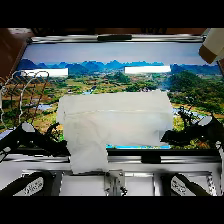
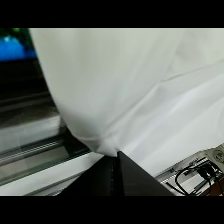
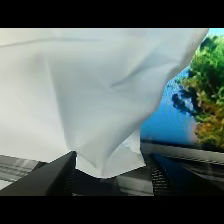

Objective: Fold the shirts.

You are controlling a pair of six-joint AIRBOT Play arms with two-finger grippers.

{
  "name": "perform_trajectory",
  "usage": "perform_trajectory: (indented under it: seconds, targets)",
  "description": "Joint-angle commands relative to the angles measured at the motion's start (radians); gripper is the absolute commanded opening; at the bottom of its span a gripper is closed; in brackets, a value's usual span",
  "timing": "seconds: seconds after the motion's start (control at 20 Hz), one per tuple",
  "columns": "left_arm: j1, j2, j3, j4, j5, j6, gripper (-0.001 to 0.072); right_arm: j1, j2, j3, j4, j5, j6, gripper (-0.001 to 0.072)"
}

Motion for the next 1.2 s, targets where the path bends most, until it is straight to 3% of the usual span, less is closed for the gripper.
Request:
perform_trajectory:
  seconds: [0.0,0.55,0.6,0.65,0.8,0.9,1.05,1.15]
  targets:
    - [0.0,0.0,0.001,0.0,0.006,-0.001,0.0035,0.0,-0.001,-0.011,0.027,-0.036,-0.005,0.058]
    - [0.0,0.0,0.001,0.0,0.017,0.018,0.0035,0.001,-0.045,-0.011,0.048,0.005,-0.003,0.0549]
    - [0.0,0.0,0.001,0.0,0.017,0.018,0.0035,0.001,-0.066,-0.011,0.057,0.002,-0.003,0.0498]
    - [0.0,0.0,0.001,0.0,0.017,0.019,0.0035,0.001,-0.079,-0.011,0.058,-0.006,0.005,0.0329]
    - [0.0,0.0,0.004,0.0,0.025,0.023,0.0035,0.0,-0.072,-0.01,0.066,-0.013,0.002,0.0048]
    - [0.0,0.002,0.035,0.0,0.02,0.045,0.0033,0.0,-0.033,-0.005,0.083,-0.008,-0.044,0.0046]
    - [0.002,0.026,0.191,0.0,-0.06,0.159,0.0032,0.0,0.06,0.071,0.071,-0.01,-0.056,0.0046]
    - [0.019,0.035,0.341,0.0,-0.068,0.158,0.0031,0.001,0.082,0.154,0.089,-0.012,-0.048,0.0046]
